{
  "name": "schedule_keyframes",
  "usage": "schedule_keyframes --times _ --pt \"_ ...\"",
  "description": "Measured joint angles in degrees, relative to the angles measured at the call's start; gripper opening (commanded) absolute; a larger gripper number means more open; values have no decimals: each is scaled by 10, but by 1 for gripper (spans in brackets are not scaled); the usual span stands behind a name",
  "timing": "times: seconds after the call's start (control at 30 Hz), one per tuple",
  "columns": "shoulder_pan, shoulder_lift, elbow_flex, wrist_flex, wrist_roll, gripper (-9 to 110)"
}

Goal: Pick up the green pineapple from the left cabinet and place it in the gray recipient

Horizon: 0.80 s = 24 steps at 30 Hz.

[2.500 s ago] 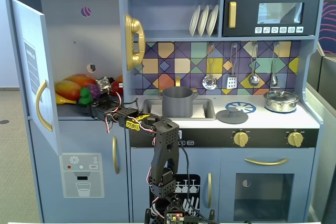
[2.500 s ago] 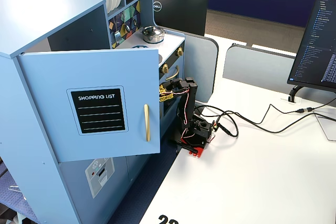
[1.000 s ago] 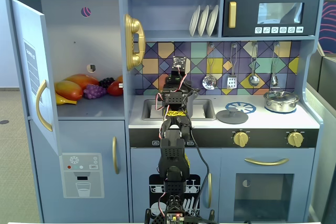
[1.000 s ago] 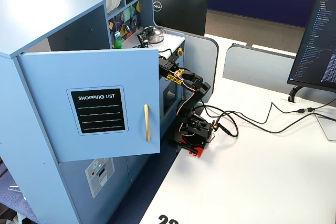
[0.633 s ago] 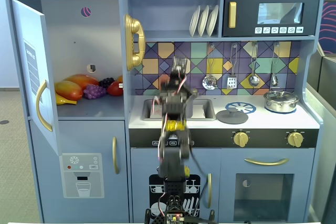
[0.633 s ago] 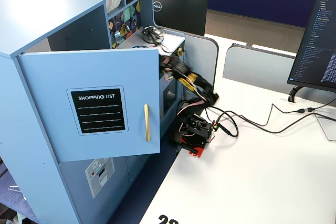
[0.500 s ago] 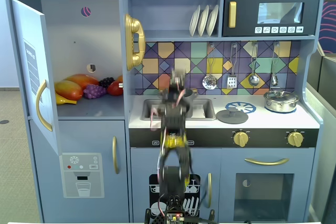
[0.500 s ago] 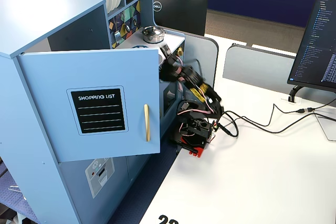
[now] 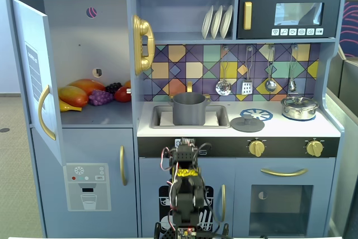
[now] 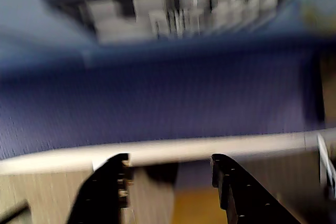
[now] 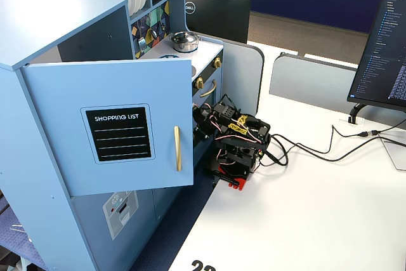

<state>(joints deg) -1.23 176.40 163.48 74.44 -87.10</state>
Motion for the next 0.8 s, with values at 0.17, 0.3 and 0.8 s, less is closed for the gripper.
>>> schedule_keyframes --times 0.17,0.3,0.8 --pt "24 47 29 83 -55 0" --pt "31 55 45 83 -40 2" --pt "47 59 45 82 -16 5"
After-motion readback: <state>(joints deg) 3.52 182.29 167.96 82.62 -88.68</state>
